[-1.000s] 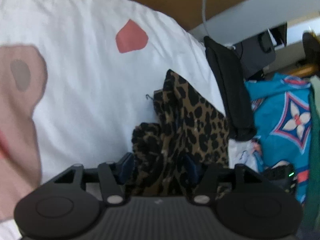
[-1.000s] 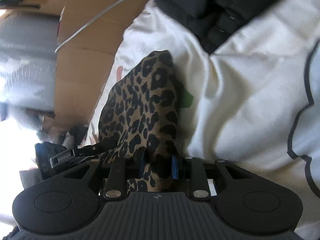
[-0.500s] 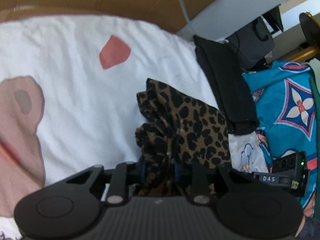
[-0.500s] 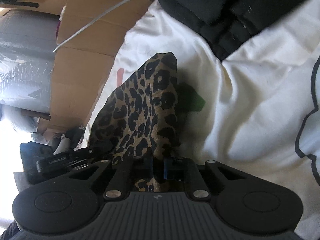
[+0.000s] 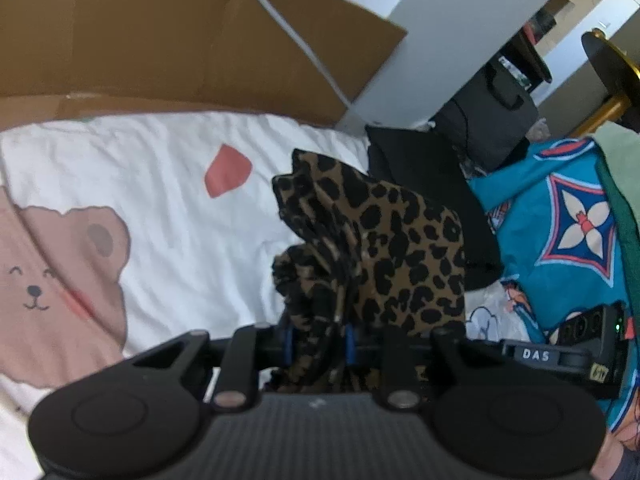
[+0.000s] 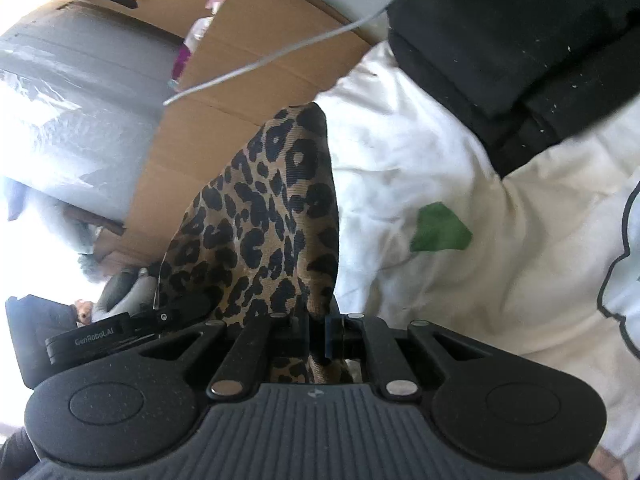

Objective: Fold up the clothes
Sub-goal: 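Lift the folded leopard skirt with both grippers and carry it across the bed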

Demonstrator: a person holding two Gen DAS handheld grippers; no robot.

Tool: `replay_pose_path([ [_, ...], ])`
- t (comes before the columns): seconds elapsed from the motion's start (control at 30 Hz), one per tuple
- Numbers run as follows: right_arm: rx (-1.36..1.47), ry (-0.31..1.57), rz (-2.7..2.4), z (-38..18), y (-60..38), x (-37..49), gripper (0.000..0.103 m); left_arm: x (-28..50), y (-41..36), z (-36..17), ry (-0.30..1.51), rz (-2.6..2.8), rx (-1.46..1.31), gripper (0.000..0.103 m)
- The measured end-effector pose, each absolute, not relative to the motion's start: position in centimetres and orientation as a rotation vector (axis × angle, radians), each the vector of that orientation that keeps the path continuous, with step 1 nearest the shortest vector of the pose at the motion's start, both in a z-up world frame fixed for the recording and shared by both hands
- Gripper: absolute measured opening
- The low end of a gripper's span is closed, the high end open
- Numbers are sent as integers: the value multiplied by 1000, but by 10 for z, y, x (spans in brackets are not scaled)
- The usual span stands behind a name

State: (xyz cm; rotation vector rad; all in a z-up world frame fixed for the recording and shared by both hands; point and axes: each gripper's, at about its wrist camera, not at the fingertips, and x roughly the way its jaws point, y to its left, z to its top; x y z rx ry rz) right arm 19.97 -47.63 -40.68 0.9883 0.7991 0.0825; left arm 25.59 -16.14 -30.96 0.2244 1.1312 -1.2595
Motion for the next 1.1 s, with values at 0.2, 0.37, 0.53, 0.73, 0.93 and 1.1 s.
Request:
replay_pose_path([
  [0.2, 944, 766, 107, -379, -468, 201, 5, 251, -151, -280, 1118, -1226, 212, 24],
  [0.37, 895, 732, 127, -352, -461, 204, 5, 251, -149, -253, 1092, -1199, 197, 24],
  [0.53, 868, 682, 152, -320, -459, 203, 4, 245, -144, -217, 1038, -1195, 193, 24],
  [0.73, 796, 650, 163, -267, -456, 208, 4, 234, -132, -178, 985, -1189, 148, 24],
  [0.93, 718, 614, 158, -204, -457, 206, 4, 220, -122, -141, 939, -1193, 94, 24],
  [1.1, 665, 592, 133, -154, -459, 201, 4, 206, -123, -105, 881, -1218, 43, 24],
])
